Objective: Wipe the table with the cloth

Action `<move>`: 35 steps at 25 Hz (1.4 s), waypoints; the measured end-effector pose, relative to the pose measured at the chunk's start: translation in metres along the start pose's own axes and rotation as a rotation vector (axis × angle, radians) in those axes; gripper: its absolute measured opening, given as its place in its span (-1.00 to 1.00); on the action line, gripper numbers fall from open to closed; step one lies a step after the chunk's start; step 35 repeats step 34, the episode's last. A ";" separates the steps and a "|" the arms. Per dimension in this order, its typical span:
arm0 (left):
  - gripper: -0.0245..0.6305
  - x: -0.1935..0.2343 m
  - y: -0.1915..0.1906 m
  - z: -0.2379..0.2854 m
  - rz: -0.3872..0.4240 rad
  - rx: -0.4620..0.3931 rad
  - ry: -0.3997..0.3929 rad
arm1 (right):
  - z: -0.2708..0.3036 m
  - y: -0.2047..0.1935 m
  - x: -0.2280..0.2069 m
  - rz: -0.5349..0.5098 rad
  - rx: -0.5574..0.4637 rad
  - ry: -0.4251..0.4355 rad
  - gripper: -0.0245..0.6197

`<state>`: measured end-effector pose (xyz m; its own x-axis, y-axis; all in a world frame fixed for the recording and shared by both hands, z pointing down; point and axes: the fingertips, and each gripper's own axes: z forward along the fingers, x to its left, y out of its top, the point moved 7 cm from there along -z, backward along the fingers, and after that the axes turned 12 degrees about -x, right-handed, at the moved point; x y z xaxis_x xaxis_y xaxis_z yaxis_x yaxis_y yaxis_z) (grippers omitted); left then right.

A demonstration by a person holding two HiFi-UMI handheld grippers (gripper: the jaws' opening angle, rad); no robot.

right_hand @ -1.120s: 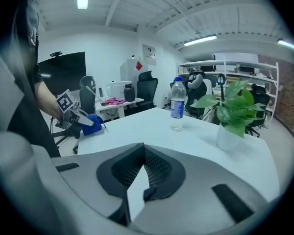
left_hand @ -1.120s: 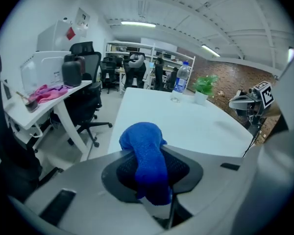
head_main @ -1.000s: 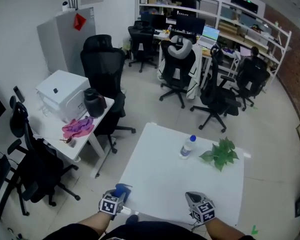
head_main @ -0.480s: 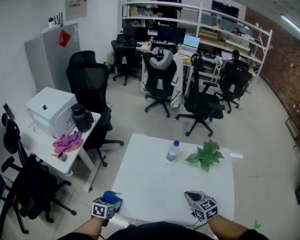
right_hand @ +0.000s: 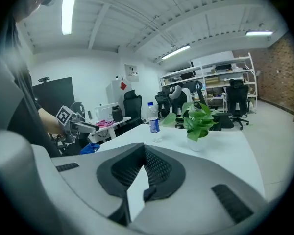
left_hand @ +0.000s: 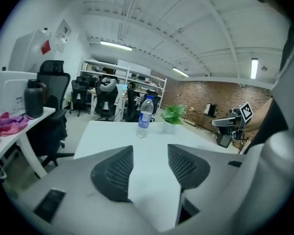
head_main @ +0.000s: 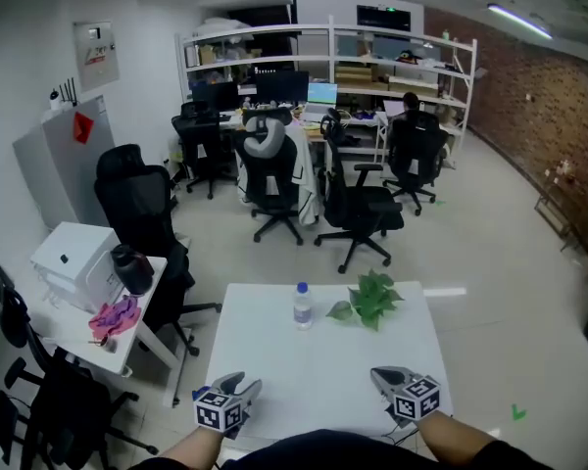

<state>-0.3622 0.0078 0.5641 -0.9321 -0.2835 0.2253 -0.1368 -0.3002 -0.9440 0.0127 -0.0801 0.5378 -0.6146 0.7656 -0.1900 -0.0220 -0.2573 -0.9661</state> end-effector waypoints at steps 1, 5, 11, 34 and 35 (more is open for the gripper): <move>-0.34 -0.012 0.002 0.012 0.007 -0.002 -0.030 | 0.000 -0.001 0.000 0.006 -0.001 0.001 -0.87; -0.90 -0.059 0.002 0.048 0.018 -0.027 -0.170 | 0.006 -0.004 0.000 0.028 0.002 0.003 -0.88; -0.93 -0.080 -0.002 0.075 -0.067 -0.049 -0.274 | 0.015 -0.003 -0.006 0.026 0.020 -0.022 -0.89; -0.93 -0.093 -0.003 0.065 -0.050 -0.004 -0.327 | 0.001 -0.005 0.002 0.002 0.057 -0.003 -0.89; -0.93 -0.093 -0.003 0.065 -0.050 -0.004 -0.327 | 0.001 -0.005 0.002 0.002 0.057 -0.003 -0.89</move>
